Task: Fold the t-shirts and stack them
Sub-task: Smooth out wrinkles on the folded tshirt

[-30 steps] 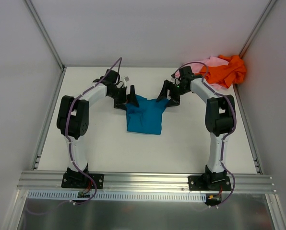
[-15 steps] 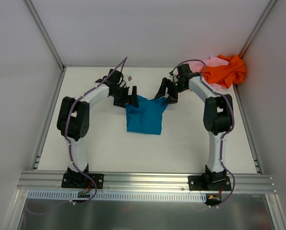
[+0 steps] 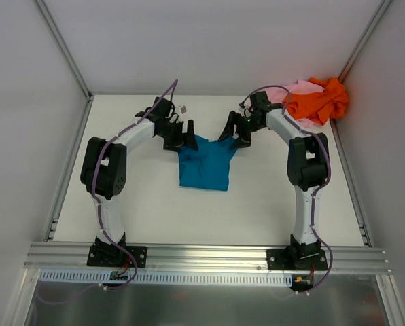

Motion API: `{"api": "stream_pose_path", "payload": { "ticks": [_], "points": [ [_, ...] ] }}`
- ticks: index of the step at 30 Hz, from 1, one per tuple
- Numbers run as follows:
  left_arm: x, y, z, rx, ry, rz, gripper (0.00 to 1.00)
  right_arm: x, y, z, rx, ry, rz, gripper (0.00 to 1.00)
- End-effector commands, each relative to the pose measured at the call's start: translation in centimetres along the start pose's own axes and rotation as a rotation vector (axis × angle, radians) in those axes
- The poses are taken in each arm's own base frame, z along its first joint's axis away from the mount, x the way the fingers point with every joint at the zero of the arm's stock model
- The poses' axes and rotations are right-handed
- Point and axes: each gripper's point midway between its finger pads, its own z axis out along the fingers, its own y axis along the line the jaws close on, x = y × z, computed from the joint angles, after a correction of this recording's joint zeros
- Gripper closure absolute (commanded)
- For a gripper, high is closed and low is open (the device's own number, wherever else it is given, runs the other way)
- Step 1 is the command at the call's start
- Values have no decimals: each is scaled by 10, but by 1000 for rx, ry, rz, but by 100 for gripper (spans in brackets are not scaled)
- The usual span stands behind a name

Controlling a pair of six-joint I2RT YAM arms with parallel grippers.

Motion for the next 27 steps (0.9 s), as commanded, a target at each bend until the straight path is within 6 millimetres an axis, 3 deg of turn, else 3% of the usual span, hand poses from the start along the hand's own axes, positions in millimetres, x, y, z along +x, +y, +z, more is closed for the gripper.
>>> {"api": "stream_pose_path", "payload": {
  "ticks": [1, 7, 23, 27],
  "points": [
    [-12, -25, -4, 81, -32, -16, 16, -1, 10, -4, -22, -13, -13, 29],
    [-8, -27, -1, 99, -19, -33, 41, 1, 9, -1, -24, -12, -7, 36],
    [1, -24, 4, 104, 13, -51, 41, 9, -5, 11, 0, 16, 6, 30],
    [2, -23, 5, 104, 17, -51, 41, 13, -12, 17, 2, 23, 15, 33]
  ]
}}
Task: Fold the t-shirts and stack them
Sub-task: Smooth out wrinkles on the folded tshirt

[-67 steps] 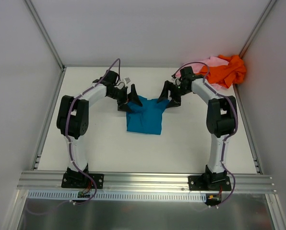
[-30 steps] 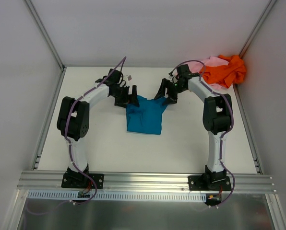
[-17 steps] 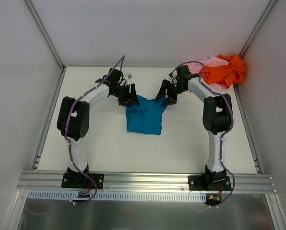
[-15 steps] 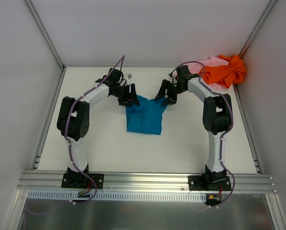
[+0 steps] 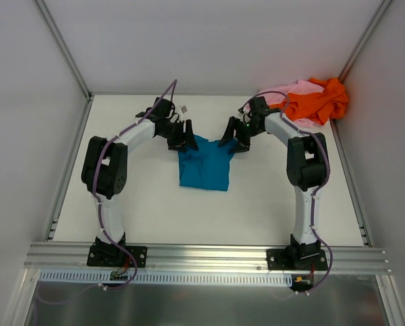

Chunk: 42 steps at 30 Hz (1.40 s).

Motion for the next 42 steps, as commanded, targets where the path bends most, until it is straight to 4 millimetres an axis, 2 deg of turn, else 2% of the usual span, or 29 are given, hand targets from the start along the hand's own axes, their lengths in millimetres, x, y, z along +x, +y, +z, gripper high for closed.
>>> {"api": "stream_pose_path", "payload": {
  "ticks": [1, 2, 5, 8, 9, 10, 11, 15, 21, 27, 36, 42],
  "points": [
    [5, -10, 3, 38, 19, 2, 41, 3, -2, 6, -7, 6, -11, 34],
    [5, -10, 3, 38, 19, 2, 41, 3, -4, 9, -6, 11, -7, 35],
    [5, -10, 5, 41, 23, -1, 48, 4, -7, 14, -9, 19, -4, 50],
    [5, -9, 6, 40, 28, -3, 61, 2, -8, 17, -16, 19, -4, 71],
    [5, -8, 7, 41, 29, -3, 65, 0, -8, 18, -20, 13, -6, 73],
    [3, -10, 7, 44, 28, 0, 73, -1, -8, 19, -22, 12, -5, 76],
    [3, -9, 7, 42, 33, -1, 77, -2, -8, 19, -22, 10, -3, 83],
    [-3, -12, 6, 40, 26, 9, 81, -7, -4, 19, -32, 1, -12, 99],
    [-22, -12, -7, 15, -10, 24, 85, -20, 3, 7, -21, -29, -47, 100],
    [-44, 3, -28, -29, -84, 5, 87, -34, 8, -12, -27, -82, -58, 100],
    [-47, 34, -30, -90, -81, -62, 86, -40, -3, -24, 6, -115, -56, 100],
    [-54, 47, -30, -100, -93, -88, 86, -44, -11, -31, 28, -141, -56, 100]
  ]
}}
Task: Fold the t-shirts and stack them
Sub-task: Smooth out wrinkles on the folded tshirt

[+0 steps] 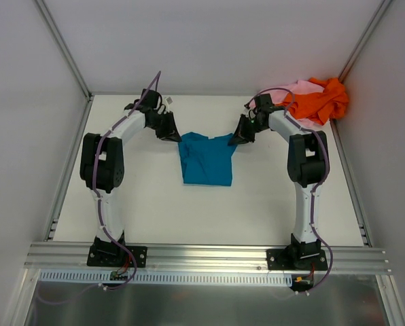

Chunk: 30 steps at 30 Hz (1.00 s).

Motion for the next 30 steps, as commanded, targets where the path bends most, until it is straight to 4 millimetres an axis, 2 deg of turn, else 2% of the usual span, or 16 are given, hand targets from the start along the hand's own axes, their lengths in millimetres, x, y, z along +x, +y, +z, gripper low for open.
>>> {"api": "stream_pose_path", "payload": {
  "ticks": [1, 6, 8, 9, 10, 11, 12, 19, 20, 21, 30],
  "points": [
    [-14, 2, -5, -10, -27, 4, 86, -14, 13, -29, 1, -78, -54, 100],
    [-14, -4, 0, 34, -11, -24, 85, -17, 14, -26, -8, -69, -44, 100],
    [-12, -7, 3, 60, -4, -40, 75, -19, 15, -25, -11, -71, -38, 100],
    [-11, -12, 3, 87, 6, -58, 64, -19, 14, -24, -13, -67, -35, 100],
    [-7, -13, 5, 99, 16, -65, 32, -19, 15, -23, -15, -67, -31, 100],
    [-7, -15, 5, 118, 15, -65, 7, -19, 14, -22, -15, -67, -31, 100],
    [-10, -23, 5, 164, 3, -63, 1, -19, 15, -21, -17, -64, -30, 100],
    [5, -25, 21, 249, 40, -115, 2, -20, 13, -20, -16, -65, -23, 100],
    [6, -27, 22, 258, 46, -119, 8, -20, 13, -20, -14, -65, -22, 100],
    [6, -28, 23, 265, 48, -120, 10, -20, 12, -21, -14, -66, -22, 100],
    [4, -37, 26, 282, 49, -129, 19, -21, 14, -19, -18, -68, -14, 100]
  ]
}}
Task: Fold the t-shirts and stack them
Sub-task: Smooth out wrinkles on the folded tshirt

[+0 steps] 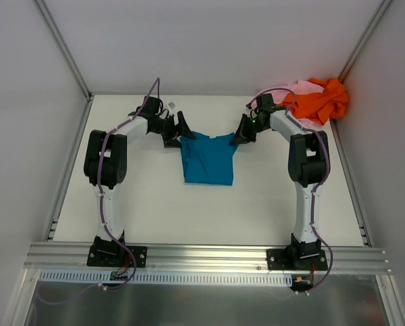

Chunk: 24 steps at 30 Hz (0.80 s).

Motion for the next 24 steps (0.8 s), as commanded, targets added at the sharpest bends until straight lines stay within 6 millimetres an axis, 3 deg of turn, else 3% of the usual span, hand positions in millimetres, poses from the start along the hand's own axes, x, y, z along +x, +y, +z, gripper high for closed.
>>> {"api": "stream_pose_path", "payload": {
  "ticks": [1, 11, 24],
  "points": [
    [-4, -19, 1, 52, 2, 22, 20, -17, 19, -16, -29, -60, -31, 100],
    [-19, -36, -40, -17, -32, 107, 21, -17, 19, -17, -29, -63, -33, 100],
    [-10, -39, -34, 7, -12, 78, 23, -15, 19, -17, -31, -58, -31, 100]
  ]
}}
